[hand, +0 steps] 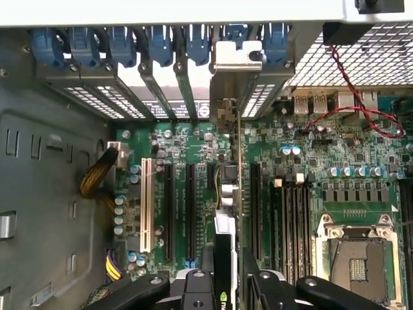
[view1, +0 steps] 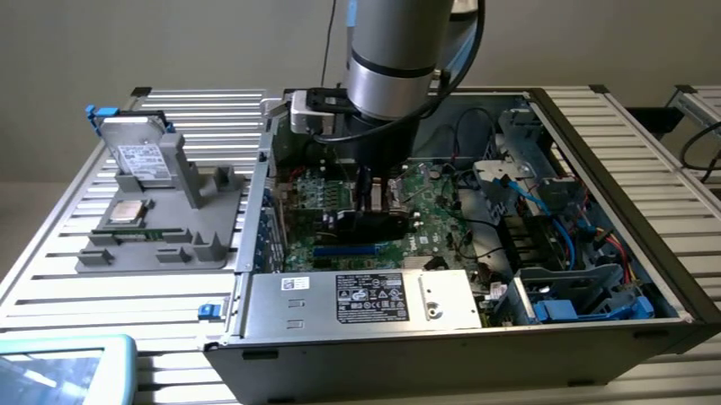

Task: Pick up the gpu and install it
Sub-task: 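Insert the gpu into the slot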

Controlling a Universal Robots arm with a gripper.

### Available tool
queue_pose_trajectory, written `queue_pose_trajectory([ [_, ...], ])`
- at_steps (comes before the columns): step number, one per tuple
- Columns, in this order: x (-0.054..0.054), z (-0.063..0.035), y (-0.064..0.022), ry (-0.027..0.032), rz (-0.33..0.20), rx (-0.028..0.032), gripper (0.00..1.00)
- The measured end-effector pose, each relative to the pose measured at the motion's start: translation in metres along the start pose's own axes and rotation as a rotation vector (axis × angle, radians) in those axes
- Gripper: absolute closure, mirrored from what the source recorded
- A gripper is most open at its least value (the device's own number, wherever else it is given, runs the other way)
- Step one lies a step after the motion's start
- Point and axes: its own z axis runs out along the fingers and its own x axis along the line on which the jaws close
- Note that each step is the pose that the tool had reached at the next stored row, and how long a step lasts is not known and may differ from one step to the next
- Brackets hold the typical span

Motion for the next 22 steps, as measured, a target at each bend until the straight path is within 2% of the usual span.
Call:
queue_pose_trajectory([
  [7, 0.000, 0.0091, 0.0029, 0.0001, -0.001, 0.0022, 0.73],
  [16, -0.002, 0.0134, 0.0056, 0.0000, -0.001, 0.0077, 0.73],
  [22, -0.004, 0.0152, 0.0068, 0.0000, -0.001, 0.0093, 0.73],
])
